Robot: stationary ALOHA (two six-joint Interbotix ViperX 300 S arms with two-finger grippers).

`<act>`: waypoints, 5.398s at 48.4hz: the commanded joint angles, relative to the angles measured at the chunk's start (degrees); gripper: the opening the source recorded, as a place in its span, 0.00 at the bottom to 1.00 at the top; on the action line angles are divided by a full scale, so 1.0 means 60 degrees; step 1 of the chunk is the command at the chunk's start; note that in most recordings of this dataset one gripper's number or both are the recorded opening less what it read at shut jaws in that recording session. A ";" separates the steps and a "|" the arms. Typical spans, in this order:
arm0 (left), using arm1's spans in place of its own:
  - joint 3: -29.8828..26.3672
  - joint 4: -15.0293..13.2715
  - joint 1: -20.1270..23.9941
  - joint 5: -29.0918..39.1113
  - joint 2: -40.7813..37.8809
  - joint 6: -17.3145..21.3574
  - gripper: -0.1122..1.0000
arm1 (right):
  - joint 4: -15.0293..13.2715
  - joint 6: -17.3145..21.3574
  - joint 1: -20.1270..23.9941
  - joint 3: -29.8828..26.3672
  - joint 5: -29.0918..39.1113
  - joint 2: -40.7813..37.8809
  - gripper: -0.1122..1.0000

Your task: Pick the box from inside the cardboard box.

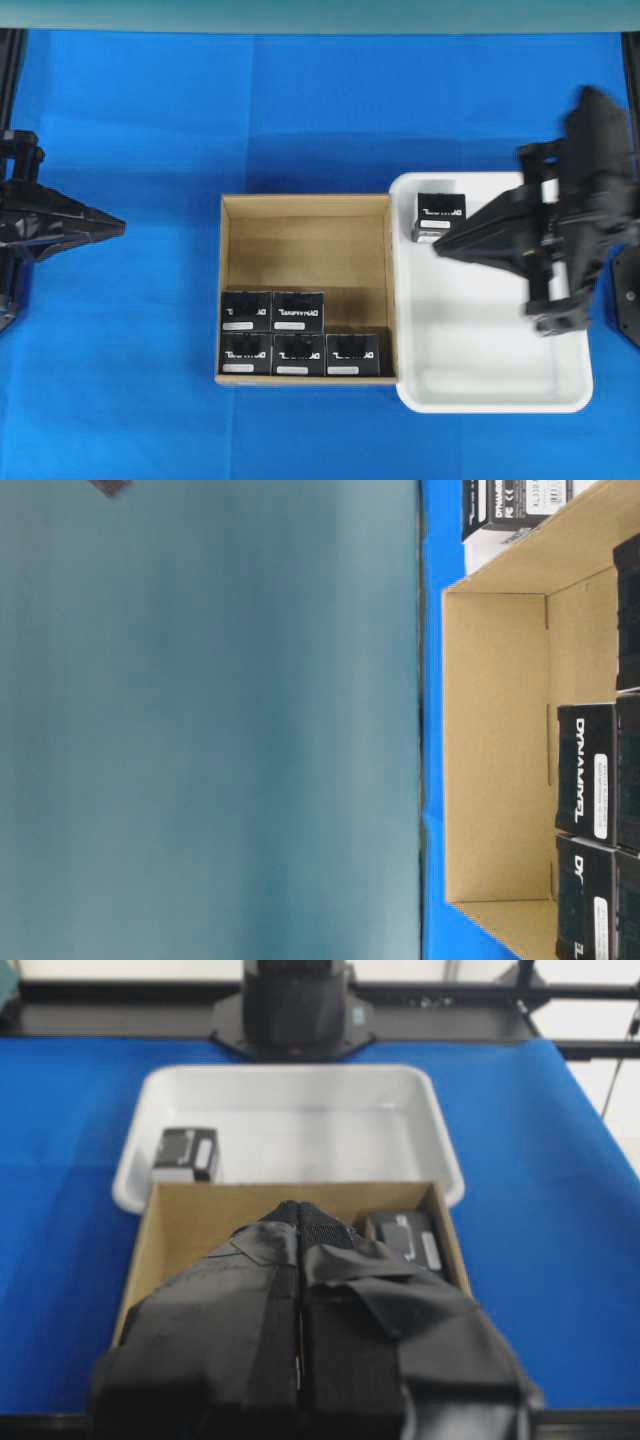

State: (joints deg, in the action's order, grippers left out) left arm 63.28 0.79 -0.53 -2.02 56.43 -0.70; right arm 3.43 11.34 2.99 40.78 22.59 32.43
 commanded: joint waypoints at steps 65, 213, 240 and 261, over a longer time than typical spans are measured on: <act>-0.0396 0.0029 0.0029 0.1201 0.0483 0.0000 0.04 | 0.0088 -0.2432 -0.0278 -0.9902 0.9097 -0.8423 0.08; -0.0352 0.0029 0.0073 0.1963 0.0937 -0.0015 0.04 | 0.1084 -0.2886 -0.1143 -0.7061 0.5420 -0.9419 0.98; -0.0352 0.0029 0.0073 0.1963 0.0937 -0.0015 0.04 | 0.0952 -0.3135 -0.1655 -0.7251 0.5420 -0.9507 0.98; -0.0352 0.0029 0.0073 0.1963 0.0981 -0.0015 0.04 | 0.0952 -0.3252 -0.1538 -0.7808 0.6108 -0.9316 0.98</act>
State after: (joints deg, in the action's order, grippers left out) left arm 62.40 0.79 -0.18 10.02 62.67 -0.70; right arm 9.14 -8.26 -6.50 -4.22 58.18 -24.35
